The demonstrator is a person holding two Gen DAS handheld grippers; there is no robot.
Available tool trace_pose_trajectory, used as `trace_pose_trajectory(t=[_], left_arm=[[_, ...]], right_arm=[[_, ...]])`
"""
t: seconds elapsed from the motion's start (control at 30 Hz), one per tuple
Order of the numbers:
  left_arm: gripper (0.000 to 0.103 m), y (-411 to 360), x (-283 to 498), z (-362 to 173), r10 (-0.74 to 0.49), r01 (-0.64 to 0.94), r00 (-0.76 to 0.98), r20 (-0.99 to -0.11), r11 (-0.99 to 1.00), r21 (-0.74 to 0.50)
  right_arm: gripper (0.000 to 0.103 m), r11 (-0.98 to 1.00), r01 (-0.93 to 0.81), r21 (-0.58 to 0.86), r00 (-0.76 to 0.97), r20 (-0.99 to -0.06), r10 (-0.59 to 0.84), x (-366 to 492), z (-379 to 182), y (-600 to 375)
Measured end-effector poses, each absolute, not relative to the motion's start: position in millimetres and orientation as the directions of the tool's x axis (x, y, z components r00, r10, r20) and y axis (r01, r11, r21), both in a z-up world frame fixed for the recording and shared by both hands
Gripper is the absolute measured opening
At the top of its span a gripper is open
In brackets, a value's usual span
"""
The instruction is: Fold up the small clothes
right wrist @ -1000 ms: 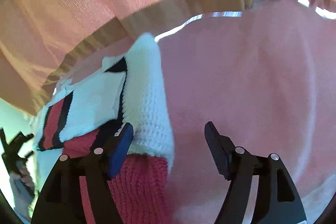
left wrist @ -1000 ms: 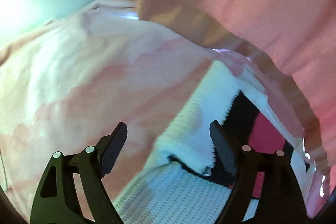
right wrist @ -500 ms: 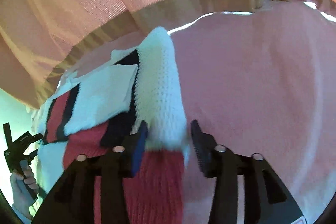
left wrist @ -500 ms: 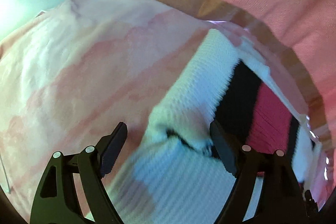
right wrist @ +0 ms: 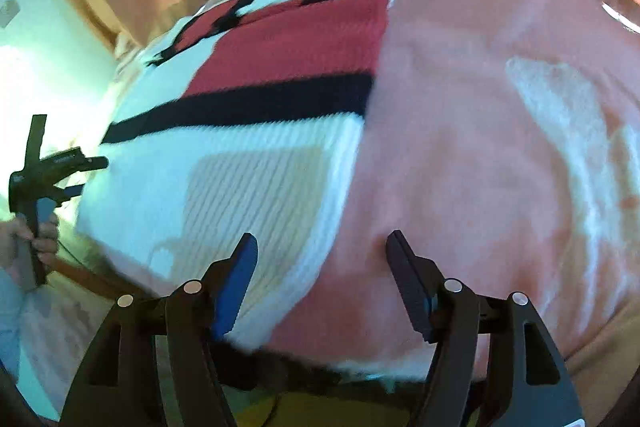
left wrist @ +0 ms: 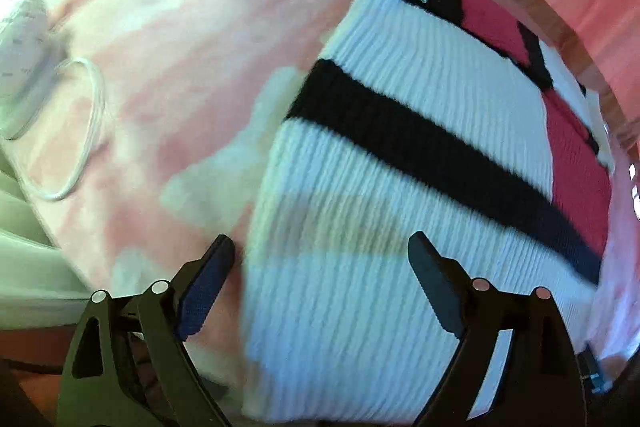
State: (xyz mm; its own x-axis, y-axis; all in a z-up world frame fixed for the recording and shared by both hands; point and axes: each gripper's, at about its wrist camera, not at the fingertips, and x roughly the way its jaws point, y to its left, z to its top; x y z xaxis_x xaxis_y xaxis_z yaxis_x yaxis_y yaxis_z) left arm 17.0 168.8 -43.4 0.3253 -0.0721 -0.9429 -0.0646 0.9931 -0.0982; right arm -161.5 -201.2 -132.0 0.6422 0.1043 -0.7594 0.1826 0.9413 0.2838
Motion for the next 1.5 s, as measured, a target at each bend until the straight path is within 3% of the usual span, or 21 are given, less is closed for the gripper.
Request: trace_pose_trajectory(t=[0.13, 0.23, 0.27, 0.3, 0.33, 0.37, 0.4, 0.6, 0.67, 0.87, 1.13, 1.33, 1.4, 1.5], left_arm=[[0.086, 170, -9, -46, -0.09, -0.073, 0.338, -0.937, 0.99, -0.122], [0.082, 167, -15, -44, -0.087, -0.081, 0.356, -0.93, 0.989, -0.124], [0.068, 165, -14, -43, -0.074, -0.083, 0.366, -0.928, 0.99, -0.112], [0.045, 165, -13, -41, -0.077, -0.07, 0.377, -0.923, 0.991, -0.111], [0.033, 163, -12, -38, -0.088, -0.067, 0.378, -0.922, 0.99, -0.122], [0.011, 164, -10, -35, -0.116, -0.068, 0.375, -0.92, 0.986, -0.152], [0.012, 166, -9, -35, -0.189, -0.063, 0.363, -0.913, 0.972, -0.226], [0.009, 133, -51, 6, -0.286, 0.047, 0.403, -0.869, 0.955, -0.293], [0.009, 119, -76, 21, -0.33, 0.106, 0.41, -0.85, 0.943, -0.315], [0.009, 95, -150, 42, -0.412, 0.217, 0.406, -0.815, 0.91, -0.352], [0.009, 109, -229, 84, -0.431, 0.235, 0.432, -0.792, 0.902, -0.362], [0.009, 104, -184, 140, -0.432, 0.268, 0.576, -0.694, 0.902, -0.338], [0.009, 96, -145, 148, -0.416, 0.276, 0.619, -0.666, 0.909, -0.312], [0.009, 82, -68, 144, -0.368, 0.245, 0.659, -0.657, 0.93, -0.275]], right_arm=[[0.065, 0.927, 0.15, 0.345, 0.654, -0.737, 0.169, -158, -133, -195], [0.051, 0.925, 0.121, 0.361, 0.663, -0.723, 0.195, -153, -137, -182], [0.04, 0.932, 0.123, 0.34, 0.677, -0.716, 0.172, -153, -137, -178], [0.013, 0.938, 0.125, 0.324, 0.673, -0.722, 0.16, -149, -138, -177], [0.013, 0.929, 0.131, 0.345, 0.671, -0.72, 0.174, -148, -139, -179], [0.012, 0.917, 0.141, 0.374, 0.682, -0.708, 0.184, -150, -137, -184], [0.011, 0.912, 0.146, 0.384, 0.697, -0.694, 0.181, -154, -132, -189], [0.01, 0.941, 0.153, 0.302, 0.784, -0.616, 0.071, -214, -74, -216], [0.003, 0.947, 0.168, 0.275, 0.794, -0.607, 0.036, -237, -63, -224], [0.003, 0.937, 0.252, 0.241, 0.767, -0.64, -0.041, -315, -56, -246], [0.003, 0.93, 0.244, 0.276, 0.717, -0.697, 0.018, -393, -53, -223], [0.003, 0.95, 0.172, 0.259, 0.849, -0.529, -0.01, -384, 17, -231], [0.003, 0.963, 0.147, 0.227, 0.891, -0.453, -0.029, -350, 38, -242], [0.003, 0.968, 0.138, 0.211, 0.911, -0.41, -0.041, -288, 50, -261]])
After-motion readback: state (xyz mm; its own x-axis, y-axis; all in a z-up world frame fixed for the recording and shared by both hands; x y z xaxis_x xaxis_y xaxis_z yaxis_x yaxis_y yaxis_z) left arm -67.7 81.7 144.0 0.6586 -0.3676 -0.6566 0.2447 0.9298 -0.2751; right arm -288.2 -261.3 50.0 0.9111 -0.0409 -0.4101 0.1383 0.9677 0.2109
